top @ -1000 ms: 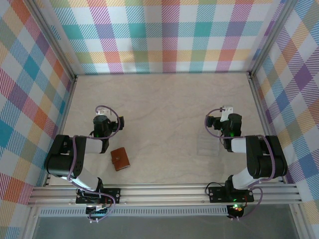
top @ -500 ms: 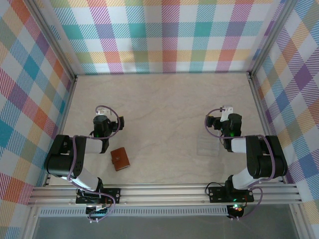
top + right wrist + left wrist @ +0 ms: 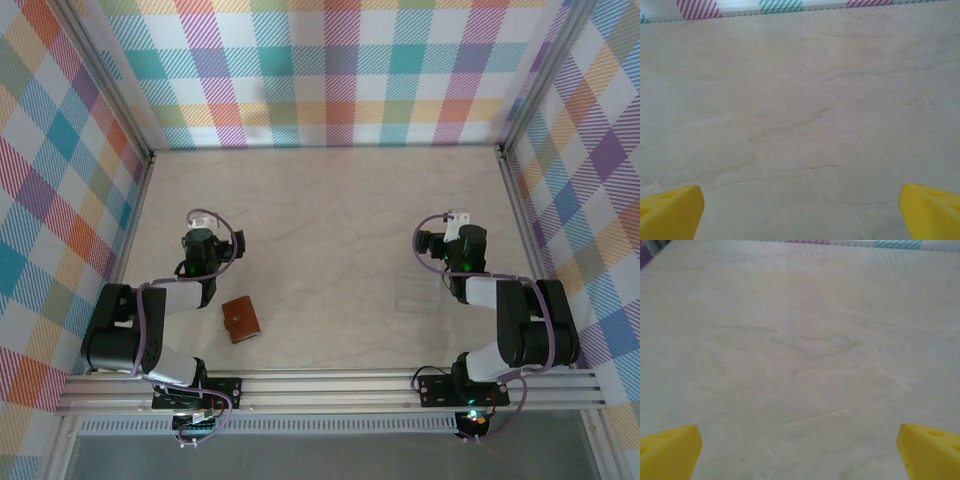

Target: Take the credit cards out of the card holder

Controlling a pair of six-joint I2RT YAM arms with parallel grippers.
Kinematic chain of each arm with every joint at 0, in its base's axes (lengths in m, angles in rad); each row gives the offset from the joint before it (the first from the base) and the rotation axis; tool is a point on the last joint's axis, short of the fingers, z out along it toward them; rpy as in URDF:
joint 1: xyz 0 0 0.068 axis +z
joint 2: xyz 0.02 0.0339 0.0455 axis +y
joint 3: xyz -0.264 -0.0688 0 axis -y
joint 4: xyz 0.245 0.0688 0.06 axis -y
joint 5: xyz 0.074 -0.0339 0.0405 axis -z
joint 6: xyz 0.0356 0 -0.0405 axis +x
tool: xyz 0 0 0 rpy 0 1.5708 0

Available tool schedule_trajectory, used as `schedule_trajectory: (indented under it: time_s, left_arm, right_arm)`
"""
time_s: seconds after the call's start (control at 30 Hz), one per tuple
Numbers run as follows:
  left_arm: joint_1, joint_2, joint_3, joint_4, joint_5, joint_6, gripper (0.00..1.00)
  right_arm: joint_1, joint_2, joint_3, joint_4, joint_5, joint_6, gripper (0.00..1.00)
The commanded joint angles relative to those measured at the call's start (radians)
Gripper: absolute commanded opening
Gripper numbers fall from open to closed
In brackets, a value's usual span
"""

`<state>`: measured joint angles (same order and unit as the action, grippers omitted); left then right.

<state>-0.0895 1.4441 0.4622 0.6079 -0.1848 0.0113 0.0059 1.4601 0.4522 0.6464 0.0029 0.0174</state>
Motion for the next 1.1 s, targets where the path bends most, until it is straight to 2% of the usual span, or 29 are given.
schedule_trajectory:
  time_s: [0.0,0.2,0.27,0.47,0.57,0.77,0.93,1.07]
  left_arm:
    - [-0.009,-0.082,0.086,-0.192,-0.069,-0.043,1.00]
    - [-0.053,-0.178,0.208,-0.505,-0.054,-0.180,1.00]
    - [-0.068,-0.189,0.252,-0.627,-0.073,-0.239,1.00]
    - [-0.081,-0.190,0.341,-0.894,-0.006,-0.373,1.00]
    - [-0.109,-0.193,0.359,-0.960,0.025,-0.413,1.00]
    - [-0.144,-0.155,0.392,-1.019,0.078,-0.448,1.00]
    - [-0.159,-0.140,0.373,-1.008,0.062,-0.473,1.00]
    - [-0.161,-0.140,0.370,-1.014,0.058,-0.479,1.00]
  right_arm:
    - [-0.005,-0.064,0.100,-0.222,0.006,0.040,1.00]
    - [-0.004,-0.136,0.298,-0.705,-0.032,0.138,1.00]
    - [-0.003,-0.139,0.351,-0.840,-0.031,0.171,0.97]
    - [-0.004,-0.178,0.399,-1.102,-0.065,0.265,0.85]
    - [-0.006,-0.188,0.391,-1.179,-0.101,0.267,0.76]
    - [-0.006,-0.198,0.369,-1.247,-0.083,0.289,0.51]
    - [-0.006,-0.195,0.339,-1.222,-0.089,0.292,0.39]
    - [-0.006,-0.166,0.327,-1.208,-0.086,0.291,0.35]
